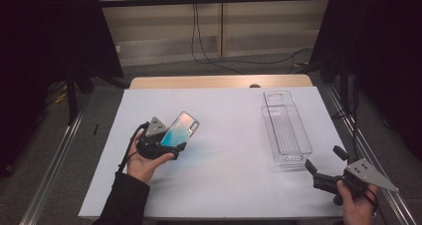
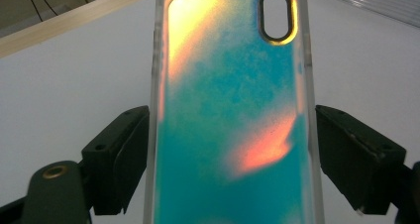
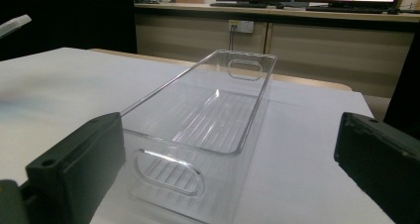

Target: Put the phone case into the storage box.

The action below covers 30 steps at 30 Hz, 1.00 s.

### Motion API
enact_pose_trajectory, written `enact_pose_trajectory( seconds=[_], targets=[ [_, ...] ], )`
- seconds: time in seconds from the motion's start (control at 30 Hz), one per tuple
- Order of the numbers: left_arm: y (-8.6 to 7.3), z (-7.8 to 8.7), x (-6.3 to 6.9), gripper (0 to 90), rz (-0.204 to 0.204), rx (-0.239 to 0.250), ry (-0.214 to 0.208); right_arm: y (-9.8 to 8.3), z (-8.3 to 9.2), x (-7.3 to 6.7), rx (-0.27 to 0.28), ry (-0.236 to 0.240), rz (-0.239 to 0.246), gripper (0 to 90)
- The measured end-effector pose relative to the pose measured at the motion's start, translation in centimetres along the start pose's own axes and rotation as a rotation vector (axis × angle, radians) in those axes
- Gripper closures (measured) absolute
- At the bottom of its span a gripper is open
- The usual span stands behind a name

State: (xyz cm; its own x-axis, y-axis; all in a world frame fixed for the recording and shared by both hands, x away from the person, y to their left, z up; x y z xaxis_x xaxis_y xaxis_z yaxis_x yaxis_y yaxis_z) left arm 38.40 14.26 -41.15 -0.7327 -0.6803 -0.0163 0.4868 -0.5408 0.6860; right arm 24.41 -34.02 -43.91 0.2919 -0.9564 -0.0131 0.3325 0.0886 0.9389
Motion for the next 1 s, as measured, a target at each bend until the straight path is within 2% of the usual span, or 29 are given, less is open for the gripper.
enact_pose_trajectory(
  seconds=[0.1, 0.33, 0.5, 0.8, 1.0],
  targets=[
    [0.1, 0.1, 0.7, 17.3, -0.01, 0.005, -0.007, 0.0, 0.0, 0.0, 0.001, 0.003, -0.003, 0.0],
    [0.1, -0.2, 2.1, 17.3, 0.003, 0.009, -0.045, 0.1, -0.3, -0.3, -0.007, 0.011, -0.021, 0.0],
    [0.0, -0.1, 3.0, 17.3, 0.016, 0.02, -0.054, 0.5, -0.1, -0.9, 0.029, 0.043, -0.017, 0.0],
    [-0.1, 0.1, 5.0, 17.3, -0.007, 0.029, -0.074, 0.9, -0.7, -2.1, 0.008, 0.083, -0.025, 0.9],
    [0.1, -0.1, 6.3, 17.3, -0.02, 0.039, -0.095, 1.2, -1.1, -3.3, -0.008, 0.128, 0.012, 4.4]
  ],
)
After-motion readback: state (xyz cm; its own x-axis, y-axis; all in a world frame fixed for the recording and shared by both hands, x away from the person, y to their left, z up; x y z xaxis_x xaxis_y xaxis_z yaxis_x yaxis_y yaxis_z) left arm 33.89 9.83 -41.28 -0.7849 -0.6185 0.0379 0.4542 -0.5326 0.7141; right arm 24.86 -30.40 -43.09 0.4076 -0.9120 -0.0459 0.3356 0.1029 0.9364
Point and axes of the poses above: each handheld gripper's, and its own axes: z roughly backward along the jaws, y roughly out of its top, x roughly to its right, the point moved 2 cm from there along -z, roughly forward along the jaws, and after that the axes turned 8 degrees about -x, right-handed, at the moved point
